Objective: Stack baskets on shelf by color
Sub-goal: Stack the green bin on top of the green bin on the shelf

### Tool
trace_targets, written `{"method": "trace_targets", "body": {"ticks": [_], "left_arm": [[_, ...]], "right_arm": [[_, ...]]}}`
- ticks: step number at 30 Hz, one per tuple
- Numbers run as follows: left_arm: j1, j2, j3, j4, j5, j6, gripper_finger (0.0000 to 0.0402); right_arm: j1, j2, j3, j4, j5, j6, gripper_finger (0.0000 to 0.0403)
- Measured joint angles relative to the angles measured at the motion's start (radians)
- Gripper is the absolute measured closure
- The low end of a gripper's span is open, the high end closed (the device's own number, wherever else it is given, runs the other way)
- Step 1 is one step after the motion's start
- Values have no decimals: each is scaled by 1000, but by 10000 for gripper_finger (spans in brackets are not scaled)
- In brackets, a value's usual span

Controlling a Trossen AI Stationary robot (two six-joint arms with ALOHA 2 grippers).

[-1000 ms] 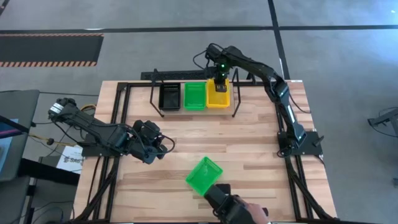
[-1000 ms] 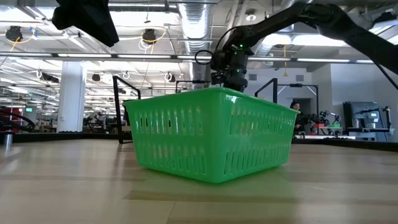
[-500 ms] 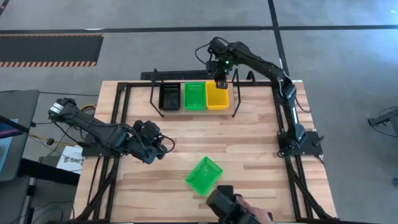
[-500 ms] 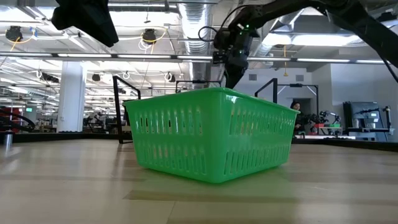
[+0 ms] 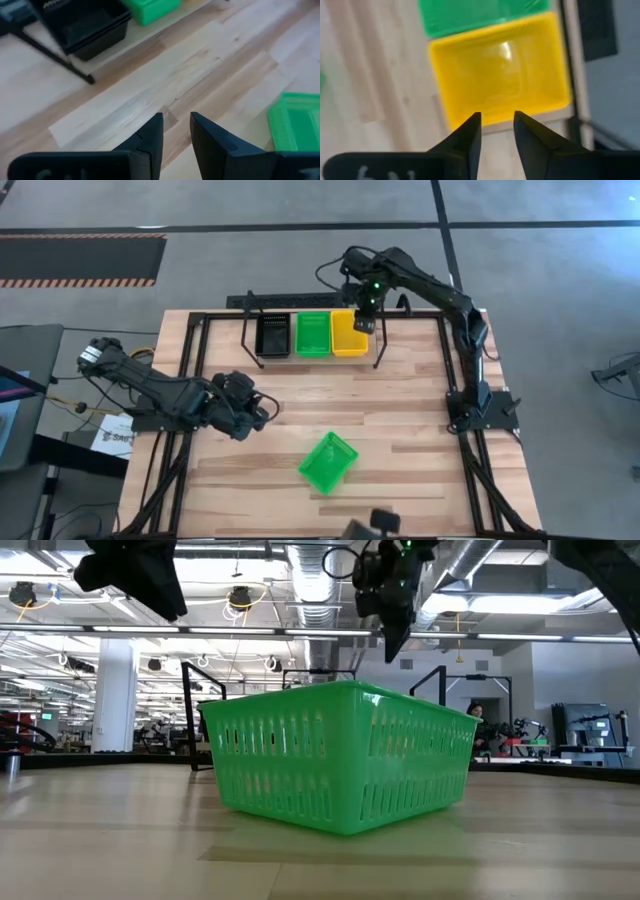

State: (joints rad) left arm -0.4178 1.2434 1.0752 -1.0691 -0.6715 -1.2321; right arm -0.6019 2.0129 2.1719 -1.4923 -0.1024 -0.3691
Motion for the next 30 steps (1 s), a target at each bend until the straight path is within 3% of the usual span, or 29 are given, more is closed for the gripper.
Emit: {"method": "trace_targets", "body": {"ticks": [7,13,17,25,30], "left_arm": [[46,0,0,-13,73,-91,318],[81,0,0,-11,66,-83,318],[129,0,0,36,111,52,318],[250,18,0,310,267,392,318],[305,88,0,344,377,460,309]], "right_arm": [[114,-72,0,-78,0,240,286],[238,-180,0,-79,0,390,285],[319,-267,0,-79,51,504,285],[477,-444,0,-79,211,756,285],[573,-533,0,-78,268,828,285]]}}
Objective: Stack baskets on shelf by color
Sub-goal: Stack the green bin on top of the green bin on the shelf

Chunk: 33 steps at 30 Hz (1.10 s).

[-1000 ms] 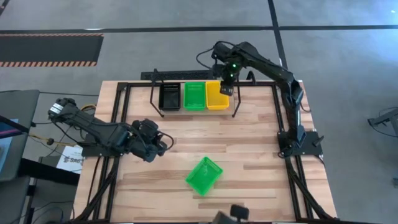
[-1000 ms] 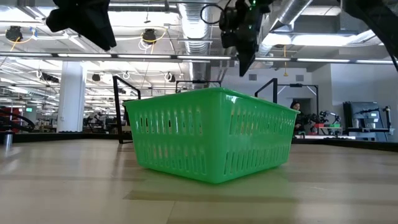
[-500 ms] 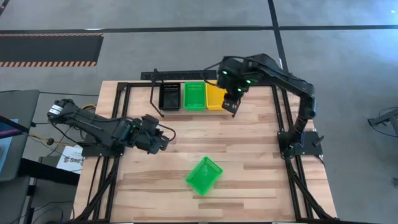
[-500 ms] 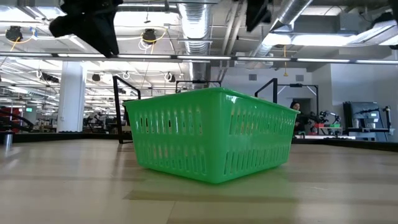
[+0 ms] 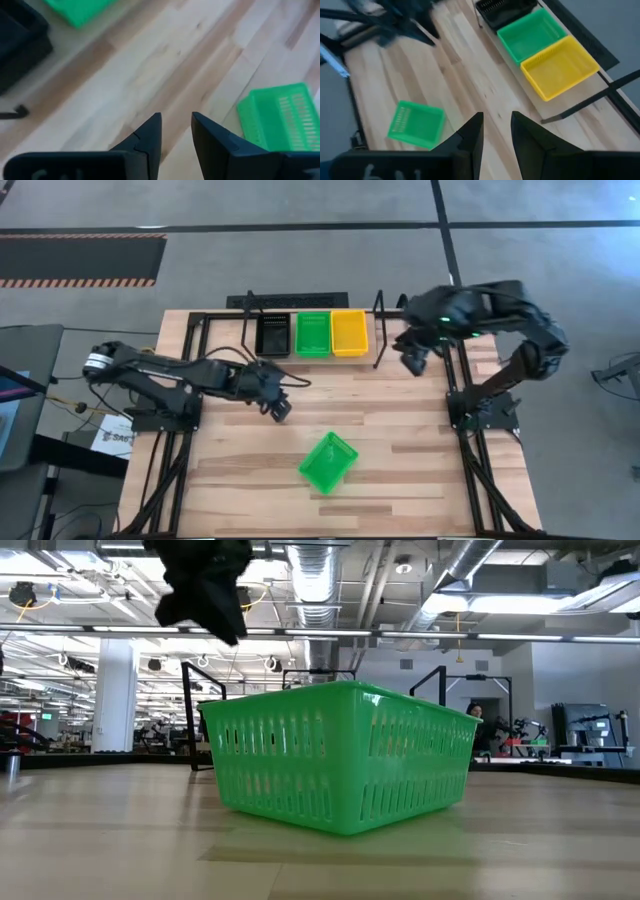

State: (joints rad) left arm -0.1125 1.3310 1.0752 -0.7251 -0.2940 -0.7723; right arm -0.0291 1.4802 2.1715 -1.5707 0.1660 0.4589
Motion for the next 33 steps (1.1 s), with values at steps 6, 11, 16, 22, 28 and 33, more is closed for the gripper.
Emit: {"method": "trace_targets", "body": {"ticks": [6,11,16,22,28,33], "left_arm": [[25,137,0,128,108,-36,305],[21,249,0,377,256,-98,305],[-4,336,19,430,326,-173,310],[-66,360,57,427,301,-260,337],[-121,360,191,332,251,-287,371],[-170,360,329,82,200,-327,398]], "right_arm": [[90,-80,0,0,45,23,285],[120,-123,0,0,49,7,285],[122,-144,0,0,49,-30,285],[121,-167,-1,0,48,-103,285],[121,-200,-1,0,46,-150,284],[117,-234,0,0,46,-177,284]]}}
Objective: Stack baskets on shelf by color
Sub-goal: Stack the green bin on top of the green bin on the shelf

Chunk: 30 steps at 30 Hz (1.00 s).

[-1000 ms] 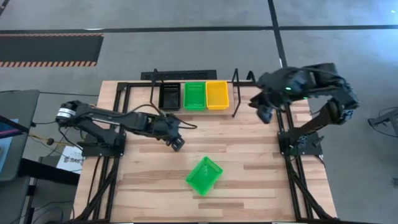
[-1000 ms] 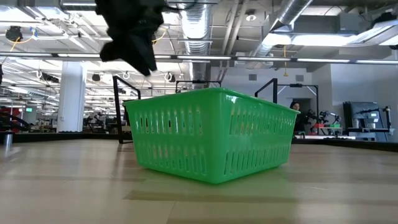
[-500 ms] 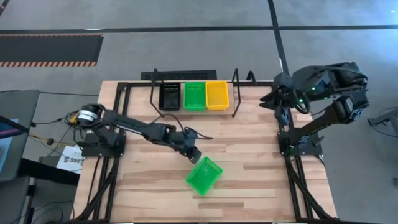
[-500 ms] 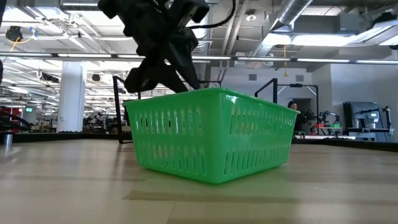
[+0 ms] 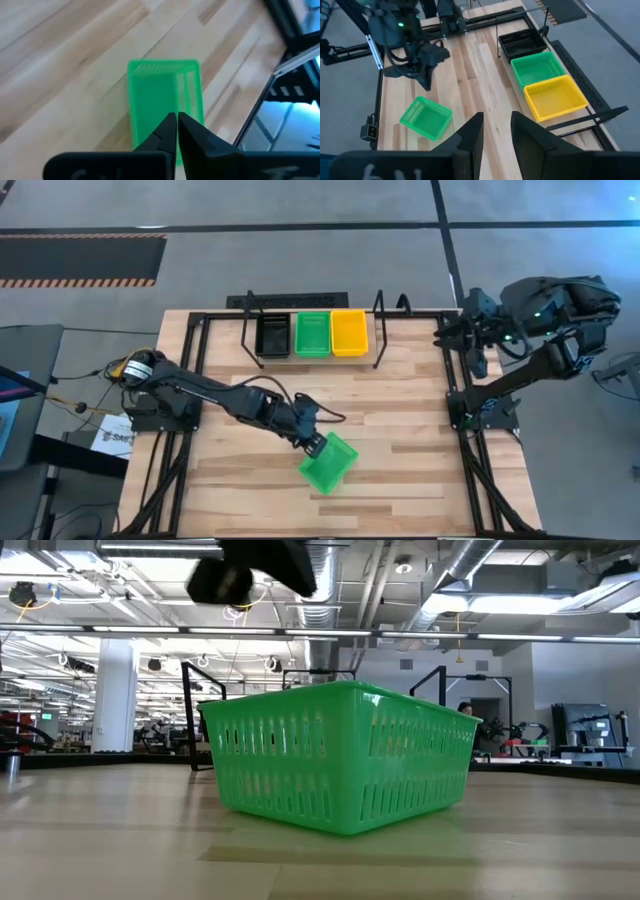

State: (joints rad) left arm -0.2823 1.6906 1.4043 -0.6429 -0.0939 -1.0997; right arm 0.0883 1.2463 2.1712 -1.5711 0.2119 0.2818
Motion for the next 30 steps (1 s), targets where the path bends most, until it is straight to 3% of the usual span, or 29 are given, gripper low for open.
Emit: {"method": "trace_targets", "body": {"ticks": [4,8,13,19,24,30], "left_arm": [[-39,7,57,-147,-59,-98,400],[-53,43,69,-153,-82,-177,401],[-57,145,68,-117,19,-230,401],[-57,222,65,-131,117,-231,402],[-47,227,97,-165,52,-224,401],[-33,227,122,-107,-4,-101,401]], "right_arm": [[0,-24,0,0,0,-12,284],[1,-37,0,0,-1,-31,284],[1,-50,1,-1,-1,-54,284],[1,-49,0,0,-5,-59,284],[1,-51,0,0,-5,-82,284],[1,-48,0,0,-5,-107,285]]}}
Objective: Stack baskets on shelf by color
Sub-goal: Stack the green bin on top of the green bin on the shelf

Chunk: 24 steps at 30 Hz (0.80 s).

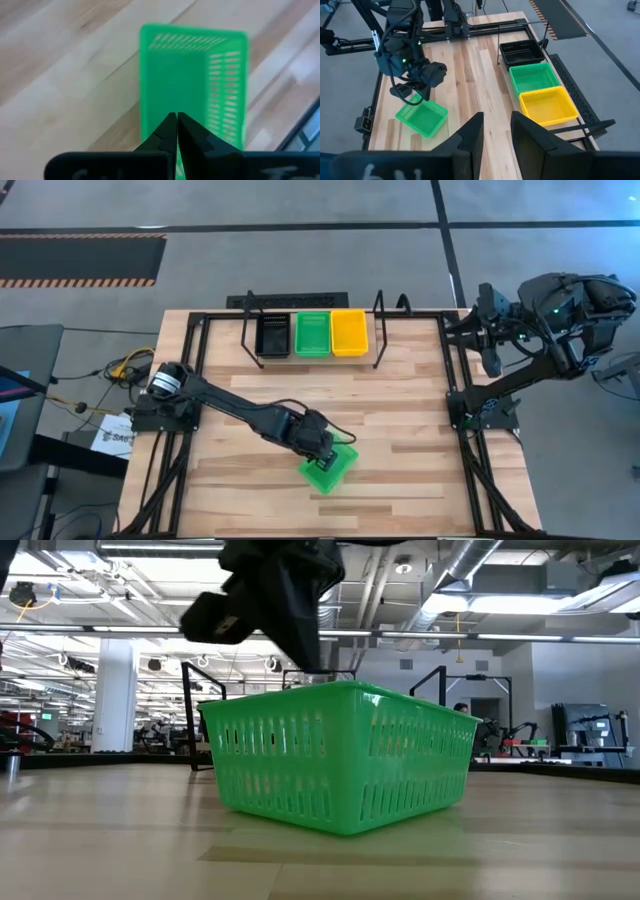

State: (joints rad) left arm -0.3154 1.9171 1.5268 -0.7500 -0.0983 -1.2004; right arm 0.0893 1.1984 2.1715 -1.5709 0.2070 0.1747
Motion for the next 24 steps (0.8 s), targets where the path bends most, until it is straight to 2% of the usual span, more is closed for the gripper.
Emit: {"method": "trace_targets", "body": {"ticks": [5,9,12,18,24], "left_arm": [[30,0,0,61,11,64,401],[62,0,0,53,118,134,401],[70,0,0,14,105,165,397],[70,0,0,-65,86,169,349],[64,0,0,-61,85,160,290]], "right_arm": [[0,0,0,0,0,-1,285],[0,0,0,0,0,-3,285],[0,0,0,0,0,-4,285],[0,0,0,0,0,-3,285],[0,0,0,0,0,-14,285]]}}
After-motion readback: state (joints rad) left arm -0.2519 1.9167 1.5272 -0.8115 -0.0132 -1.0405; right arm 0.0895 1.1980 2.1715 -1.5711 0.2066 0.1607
